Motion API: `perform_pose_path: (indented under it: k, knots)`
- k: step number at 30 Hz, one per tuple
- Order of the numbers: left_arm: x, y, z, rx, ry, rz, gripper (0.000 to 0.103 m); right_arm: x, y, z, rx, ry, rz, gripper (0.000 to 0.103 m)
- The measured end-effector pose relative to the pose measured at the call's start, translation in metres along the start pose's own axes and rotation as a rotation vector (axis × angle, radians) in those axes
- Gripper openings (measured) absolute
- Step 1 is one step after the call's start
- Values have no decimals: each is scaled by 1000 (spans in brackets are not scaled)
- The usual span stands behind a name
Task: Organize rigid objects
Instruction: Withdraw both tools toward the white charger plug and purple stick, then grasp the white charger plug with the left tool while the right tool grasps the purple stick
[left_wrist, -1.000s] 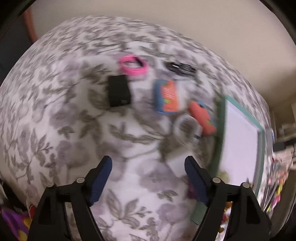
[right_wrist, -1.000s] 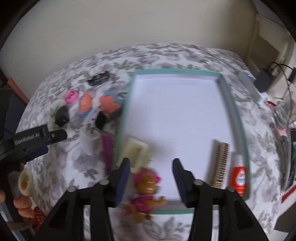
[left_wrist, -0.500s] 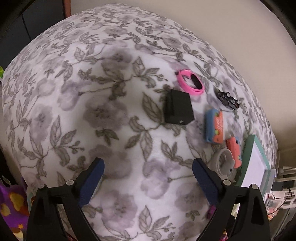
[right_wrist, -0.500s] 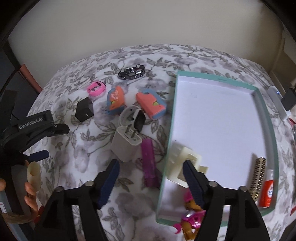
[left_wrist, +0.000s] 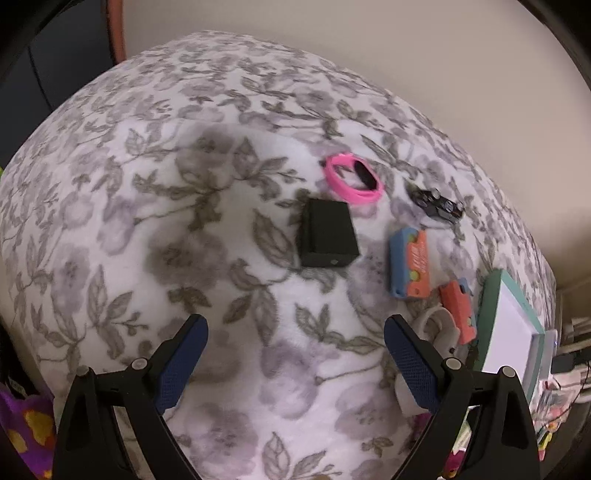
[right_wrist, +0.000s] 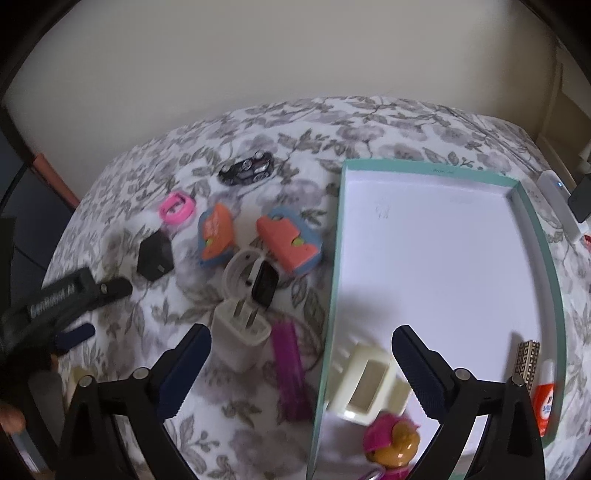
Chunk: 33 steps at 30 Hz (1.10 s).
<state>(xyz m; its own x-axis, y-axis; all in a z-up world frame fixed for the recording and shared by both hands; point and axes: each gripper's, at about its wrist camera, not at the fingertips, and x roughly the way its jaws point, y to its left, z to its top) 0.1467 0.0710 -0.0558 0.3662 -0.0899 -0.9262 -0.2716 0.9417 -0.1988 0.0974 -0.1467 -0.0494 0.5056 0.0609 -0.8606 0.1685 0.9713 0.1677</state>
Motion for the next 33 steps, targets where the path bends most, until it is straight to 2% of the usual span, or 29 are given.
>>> perform_pose_path:
  k: [5,9,10,13,16,20,33]
  knots:
    - [8,-22,-6,75,40,-28,96,2,-7,14,21,-3,-22,100]
    - [14,-44,-13,136,69,-55,96,0,-13,22,22,-16,-77,100]
    - [14,-46,-14,137,72,-55,96,-1,-16,22,33,-20,-83,100]
    - [16,-51,-16,120,101,-117,96,-6,-31,22,93,-22,-56,100]
    - [10,-50,-14,87,76,-142,96,-13,-46,23,141,-37,-75,100]
    - [15,-58,-20,125,95,-133,96,-20,-56,24,152,-53,-111,100]
    - [32,-100,-45,257,147,-120,95,-21,-52,22,125,-45,-113,100]
